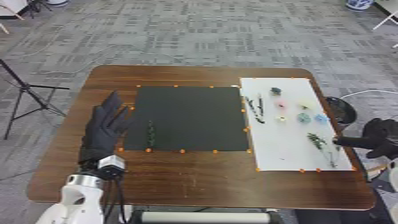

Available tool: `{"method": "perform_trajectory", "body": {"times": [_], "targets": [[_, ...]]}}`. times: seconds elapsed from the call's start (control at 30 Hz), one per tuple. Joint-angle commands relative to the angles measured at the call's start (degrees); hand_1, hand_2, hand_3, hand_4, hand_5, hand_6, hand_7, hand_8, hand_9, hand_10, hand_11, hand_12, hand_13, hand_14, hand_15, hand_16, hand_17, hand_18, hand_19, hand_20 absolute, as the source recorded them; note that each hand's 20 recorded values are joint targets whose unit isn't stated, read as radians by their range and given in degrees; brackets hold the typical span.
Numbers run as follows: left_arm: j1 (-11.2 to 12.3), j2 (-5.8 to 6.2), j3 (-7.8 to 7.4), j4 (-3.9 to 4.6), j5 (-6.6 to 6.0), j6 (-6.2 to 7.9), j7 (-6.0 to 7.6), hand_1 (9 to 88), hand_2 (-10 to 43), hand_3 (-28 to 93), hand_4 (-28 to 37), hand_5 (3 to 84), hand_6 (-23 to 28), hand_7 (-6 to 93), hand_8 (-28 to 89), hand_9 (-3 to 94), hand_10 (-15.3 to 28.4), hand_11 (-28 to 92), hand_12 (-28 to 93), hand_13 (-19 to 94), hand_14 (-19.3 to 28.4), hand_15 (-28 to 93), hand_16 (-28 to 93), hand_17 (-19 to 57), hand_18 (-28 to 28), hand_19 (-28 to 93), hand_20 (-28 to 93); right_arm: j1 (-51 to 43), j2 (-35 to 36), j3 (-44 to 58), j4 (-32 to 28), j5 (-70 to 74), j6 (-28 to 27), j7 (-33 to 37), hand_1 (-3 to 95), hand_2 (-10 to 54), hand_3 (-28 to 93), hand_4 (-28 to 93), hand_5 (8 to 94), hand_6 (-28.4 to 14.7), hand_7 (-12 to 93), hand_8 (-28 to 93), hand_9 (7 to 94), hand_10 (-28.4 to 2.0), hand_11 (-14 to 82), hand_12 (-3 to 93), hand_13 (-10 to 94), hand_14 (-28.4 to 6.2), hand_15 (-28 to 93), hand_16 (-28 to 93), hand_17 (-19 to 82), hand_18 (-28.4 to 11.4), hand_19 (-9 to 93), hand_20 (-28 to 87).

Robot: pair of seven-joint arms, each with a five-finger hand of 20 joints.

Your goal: Arrange flowers

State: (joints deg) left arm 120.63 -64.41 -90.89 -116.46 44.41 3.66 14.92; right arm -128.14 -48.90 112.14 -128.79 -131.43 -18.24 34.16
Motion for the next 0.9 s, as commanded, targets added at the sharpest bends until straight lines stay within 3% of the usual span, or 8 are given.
{"method": "perform_trajectory", "body": {"times": [0.03, 0.23, 0.4, 0.7, 0.9], "targets": [[0.8, 3.26, -1.93, 0.47, -0.12, 0.88, 0.22, 27.3, -1.2, 49, -27.1, 22.1, -0.4, 15.9, -9, 17.3, 8.7, 8, 19, 14, 11.4, 3, 10, -14.8, 19.4, 39, 7, 5.3, 1.8, -6.4, 4.1, -1.6, -0.9, -0.7, 35.6, -9.3, 22, -20, 61.1, -2.3, 39, -12, 61.1, -14.3, 57.4, 39.5, 63, -12.1, 82, 33, 26, -22.7, 81, 43], [1.7, 3.12, -2.68, 0.08, -0.54, 1.67, 0.94, 27.3, -1.2, 49, -27.2, 22.0, -0.5, 16.0, -9, 17.1, 8.7, 8, 19, 14, 11.4, 3, 11, -14.9, 19.5, 39, 7, 8.7, 1.6, -11.1, 8.4, -8.5, -1.9, -2.3, 35.5, -9.4, 24, -20, 61.4, -2.1, 40, -12, 61.4, -14.2, 57.6, 39.6, 63, -12.1, 82, 33, 26, -22.6, 82, 43], [2.2, 3.36, -3.08, -0.31, -0.44, 1.32, 1.02, 27.1, -1.2, 49, -27.1, 22.0, -0.4, 15.7, -9, 17.2, 8.7, 8, 19, 14, 11.4, 3, 11, -15.0, 19.5, 39, 7, 9.8, 2.7, -12.9, 10.9, -10.7, -1.7, -1.6, 33.2, -9.5, 35, -26, 61.0, -2.1, 40, -12, 61.1, -14.2, 57.3, 39.8, 63, -12.1, 81, 33, 26, -22.5, 81, 42], [3.0, 3.01, -3.75, -0.87, -0.49, 1.87, 1.04, 26.9, -1.0, 50, -27.3, 22.0, -0.4, 15.8, -8, 17.2, 8.7, 8, 20, 14, 11.5, 3, 11, -15.1, 19.5, 39, 7, 9.0, 2.9, -12.6, 10.7, -8.5, -4.4, -0.8, 30.0, -9.5, 45, -28, 61.1, -2.0, 39, -13, 61.1, -14.1, 57.3, 39.6, 63, -12.1, 81, 32, 26, -22.5, 81, 42], [2.7, 2.64, -3.76, -0.74, -0.58, 1.70, 1.14, 26.8, -0.9, 50, -27.3, 22.0, -0.4, 16.0, -9, 17.2, 8.7, 8, 20, 14, 11.4, 3, 11, -15.1, 19.5, 39, 7, 10.1, 2.7, -14.3, 12.9, -9.9, -4.6, -0.2, 23.4, -9.5, 62, -28, 61.8, -1.5, 40, -13, 62.5, -13.7, 57.9, 39.0, 63, -11.8, 81, 32, 26, -22.3, 81, 42]]}}
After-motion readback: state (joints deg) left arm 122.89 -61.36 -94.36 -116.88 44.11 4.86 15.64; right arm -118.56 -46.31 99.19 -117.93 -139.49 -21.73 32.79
